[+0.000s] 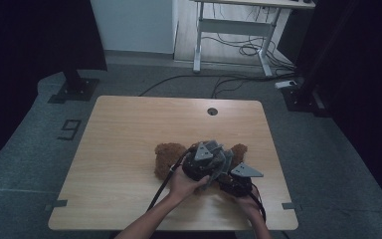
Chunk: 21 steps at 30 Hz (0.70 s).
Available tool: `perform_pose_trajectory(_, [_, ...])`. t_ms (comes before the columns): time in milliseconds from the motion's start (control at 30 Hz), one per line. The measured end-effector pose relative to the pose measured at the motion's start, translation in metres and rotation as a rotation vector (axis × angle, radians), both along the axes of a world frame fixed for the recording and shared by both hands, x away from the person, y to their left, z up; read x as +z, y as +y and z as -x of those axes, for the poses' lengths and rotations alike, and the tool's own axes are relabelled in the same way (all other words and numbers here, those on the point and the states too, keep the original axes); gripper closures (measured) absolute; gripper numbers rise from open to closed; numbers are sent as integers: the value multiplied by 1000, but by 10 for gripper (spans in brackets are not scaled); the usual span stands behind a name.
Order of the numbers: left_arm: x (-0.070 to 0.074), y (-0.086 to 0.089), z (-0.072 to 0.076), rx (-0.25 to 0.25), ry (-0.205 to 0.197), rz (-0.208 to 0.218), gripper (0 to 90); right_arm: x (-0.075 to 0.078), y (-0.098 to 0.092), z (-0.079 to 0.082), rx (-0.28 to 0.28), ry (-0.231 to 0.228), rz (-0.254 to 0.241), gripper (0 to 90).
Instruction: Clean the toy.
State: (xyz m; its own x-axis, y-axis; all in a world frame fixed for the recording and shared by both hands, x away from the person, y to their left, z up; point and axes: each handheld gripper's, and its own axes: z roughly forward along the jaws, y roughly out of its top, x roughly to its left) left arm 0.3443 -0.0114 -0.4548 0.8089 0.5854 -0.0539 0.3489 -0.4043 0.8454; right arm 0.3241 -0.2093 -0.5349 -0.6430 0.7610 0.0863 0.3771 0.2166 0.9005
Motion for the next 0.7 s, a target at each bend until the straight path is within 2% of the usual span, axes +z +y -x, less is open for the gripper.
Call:
perform_pose_trajectory(167, [2, 26, 0, 67, -36, -26, 770, -1, -1, 0, 4, -6, -4, 562])
perform_pose_trajectory(233, [1, 41, -2, 95, -33, -30, 769, -1, -1, 0, 7, -8, -5, 563])
perform_pose_trajectory(367, [-3, 74, -7, 137, -4, 17, 771, -1, -2, 1, 13, -11, -8, 564])
perform_pose_trajectory(467, [-1, 93, -7, 162, -4, 45, 772, -1, -2, 1, 16, -14, -8, 564])
perform_pose_trajectory(700, [1, 130, -8, 231, -2, 45, 771, -2, -2, 1, 16, -13, -8, 565])
